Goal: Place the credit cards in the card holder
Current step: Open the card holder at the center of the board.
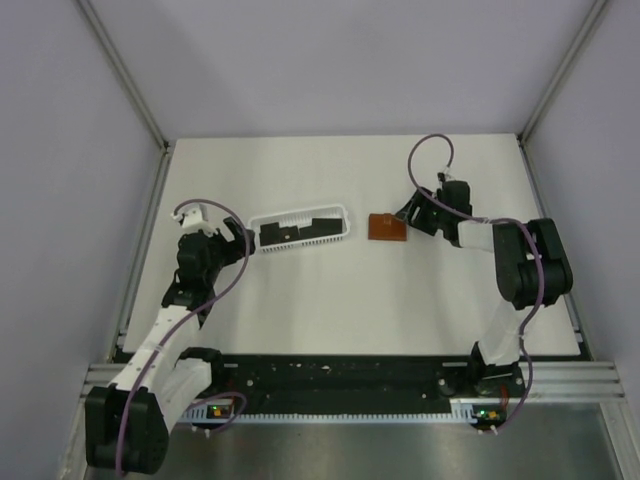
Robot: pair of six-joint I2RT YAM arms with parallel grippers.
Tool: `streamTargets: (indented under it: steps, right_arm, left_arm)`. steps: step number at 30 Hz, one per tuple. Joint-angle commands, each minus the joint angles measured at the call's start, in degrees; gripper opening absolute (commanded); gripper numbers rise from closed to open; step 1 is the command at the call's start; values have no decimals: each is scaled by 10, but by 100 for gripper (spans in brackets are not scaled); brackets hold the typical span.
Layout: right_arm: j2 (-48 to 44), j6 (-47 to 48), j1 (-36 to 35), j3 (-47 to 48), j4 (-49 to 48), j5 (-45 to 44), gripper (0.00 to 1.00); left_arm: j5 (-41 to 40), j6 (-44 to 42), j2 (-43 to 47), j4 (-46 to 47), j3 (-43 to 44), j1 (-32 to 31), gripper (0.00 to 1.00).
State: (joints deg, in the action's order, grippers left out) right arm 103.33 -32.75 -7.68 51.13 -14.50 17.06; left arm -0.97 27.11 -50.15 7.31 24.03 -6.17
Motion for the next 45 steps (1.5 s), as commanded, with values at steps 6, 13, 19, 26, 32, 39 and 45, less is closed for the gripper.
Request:
streamTargets:
  steps: [6, 13, 19, 26, 32, 39, 45]
  right_arm:
    - [35, -22, -1, 4, -33, 68, 38]
    - [3, -28, -1, -24, -69, 86, 0]
    - [-80, -12, -3, -62, -78, 100, 0]
    - [-221, 66, -60, -91, 29, 78, 0]
    - [-303, 95, -108, -139, 69, 108, 0]
    - [-327, 126, -111, -161, 104, 181, 0]
    - [-305, 105, -110, -116, 141, 82, 37]
  left_arm:
    - [26, 1, -2, 18, 9, -3, 97]
    - [35, 4, 0, 16, 9, -3, 97]
    - [62, 6, 3, 19, 14, -3, 96]
    - [149, 8, -6, 57, 18, -4, 93]
    - [213, -2, -22, 82, 23, -11, 90]
    - [270, -28, -46, 110, 24, -52, 86]
    - [217, -34, -78, 122, 21, -162, 83]
